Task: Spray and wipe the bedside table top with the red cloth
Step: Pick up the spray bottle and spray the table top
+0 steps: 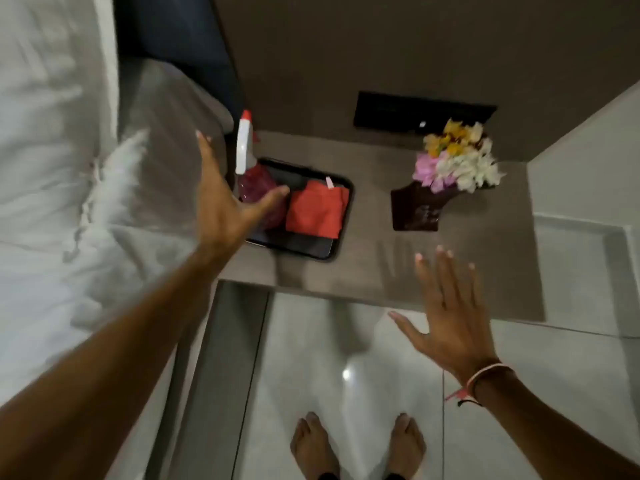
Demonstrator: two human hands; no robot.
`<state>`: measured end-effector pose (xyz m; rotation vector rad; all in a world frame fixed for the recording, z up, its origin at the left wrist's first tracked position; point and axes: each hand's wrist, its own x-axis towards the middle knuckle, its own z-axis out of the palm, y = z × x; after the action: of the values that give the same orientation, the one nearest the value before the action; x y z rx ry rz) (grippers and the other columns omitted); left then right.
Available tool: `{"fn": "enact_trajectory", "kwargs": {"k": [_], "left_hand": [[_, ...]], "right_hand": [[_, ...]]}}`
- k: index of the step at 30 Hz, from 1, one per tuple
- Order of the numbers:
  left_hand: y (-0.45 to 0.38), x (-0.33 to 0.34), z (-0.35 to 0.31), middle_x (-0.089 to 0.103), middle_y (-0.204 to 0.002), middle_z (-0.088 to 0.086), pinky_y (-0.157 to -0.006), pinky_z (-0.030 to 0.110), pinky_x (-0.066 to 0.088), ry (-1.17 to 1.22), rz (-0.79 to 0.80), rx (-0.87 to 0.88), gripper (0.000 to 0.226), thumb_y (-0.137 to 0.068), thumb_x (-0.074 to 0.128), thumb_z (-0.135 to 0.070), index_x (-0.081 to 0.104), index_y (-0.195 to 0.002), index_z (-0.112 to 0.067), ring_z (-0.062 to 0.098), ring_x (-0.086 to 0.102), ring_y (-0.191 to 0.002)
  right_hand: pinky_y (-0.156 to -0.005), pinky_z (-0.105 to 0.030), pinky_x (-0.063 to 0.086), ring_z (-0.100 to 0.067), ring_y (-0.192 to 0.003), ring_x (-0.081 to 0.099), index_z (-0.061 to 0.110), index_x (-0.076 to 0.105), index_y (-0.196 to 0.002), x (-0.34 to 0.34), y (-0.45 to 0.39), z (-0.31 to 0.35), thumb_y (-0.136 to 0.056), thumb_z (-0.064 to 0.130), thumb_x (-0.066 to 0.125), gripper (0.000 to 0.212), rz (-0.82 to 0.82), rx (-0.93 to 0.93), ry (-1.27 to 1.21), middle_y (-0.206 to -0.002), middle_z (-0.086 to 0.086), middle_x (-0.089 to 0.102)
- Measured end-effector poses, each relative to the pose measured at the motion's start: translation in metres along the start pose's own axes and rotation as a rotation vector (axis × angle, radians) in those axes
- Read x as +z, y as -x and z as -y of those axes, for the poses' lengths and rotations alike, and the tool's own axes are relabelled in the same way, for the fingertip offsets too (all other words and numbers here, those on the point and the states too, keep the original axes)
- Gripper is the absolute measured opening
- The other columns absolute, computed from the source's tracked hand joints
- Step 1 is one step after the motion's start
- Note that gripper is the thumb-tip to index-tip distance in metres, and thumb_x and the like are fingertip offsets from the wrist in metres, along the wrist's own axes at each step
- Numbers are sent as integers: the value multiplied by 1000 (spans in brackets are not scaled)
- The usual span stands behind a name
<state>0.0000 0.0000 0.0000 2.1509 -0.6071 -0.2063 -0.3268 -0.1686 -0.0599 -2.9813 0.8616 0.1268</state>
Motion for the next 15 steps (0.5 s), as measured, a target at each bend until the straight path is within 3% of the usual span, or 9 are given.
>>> {"fn": "enact_trajectory", "kwargs": {"k": [3, 6, 8, 10, 12, 14, 15], "left_hand": [[-30, 26, 22, 25, -174, 9, -132, 42, 31, 160, 7, -93, 143, -67, 89, -60, 1, -168, -8, 21, 28, -160], [-58, 38, 24, 39, -167, 7, -128, 39, 38, 213, 17, -75, 122, -75, 91, -46, 19, -166, -8, 19, 41, -154], [-71, 44, 31, 62, -141, 2, -117, 37, 52, 210, 28, -29, 92, -83, 88, -36, 42, -156, -5, 12, 61, -129], [-79, 51, 44, 67, -105, -5, -100, 42, 62, 160, 33, -51, 49, -90, 81, -23, 60, -131, -6, 1, 65, -93], [-79, 53, 48, 70, -118, -3, -95, 31, 64, 84, 5, -15, 29, -96, 69, -7, 62, -123, -13, -6, 68, -89], [-69, 58, 39, 65, -139, 5, -97, 23, 61, 113, -43, 10, 35, -98, 60, -3, 61, -133, -11, -4, 68, -104], [-60, 59, 29, 65, -139, 7, -99, 23, 61, 92, -88, 39, 41, -99, 57, -5, 59, -139, -9, 2, 67, -109]], "right_hand": [[-124, -64, 21, -41, -154, 24, 13, 14, -162, 39, -10, -29, -86, 79, 32, 103, 33, 74, 59, -166, -24, 22], [-122, -65, 24, -44, -151, 29, 10, 16, -161, 57, -20, -48, -85, 79, 34, 104, 20, 137, 84, -163, -27, 27], [-122, -64, 25, -44, -149, 32, 9, 17, -160, 64, -29, -52, -86, 78, 38, 104, -21, 158, 80, -161, -29, 30], [-123, -63, 26, -43, -149, 34, 8, 18, -160, 65, -38, -52, -87, 78, 39, 103, -68, 191, 63, -161, -28, 31], [-124, -61, 25, -41, -149, 34, 8, 19, -159, 64, -47, -48, -89, 77, 38, 100, -96, 206, 38, -161, -26, 32], [-124, -61, 25, -40, -150, 34, 8, 19, -159, 64, -51, -49, -91, 76, 37, 98, -105, 205, 29, -162, -25, 31], [-124, -61, 25, -40, -150, 34, 8, 18, -159, 63, -54, -51, -91, 75, 36, 98, -110, 207, 27, -162, -26, 31]]}}
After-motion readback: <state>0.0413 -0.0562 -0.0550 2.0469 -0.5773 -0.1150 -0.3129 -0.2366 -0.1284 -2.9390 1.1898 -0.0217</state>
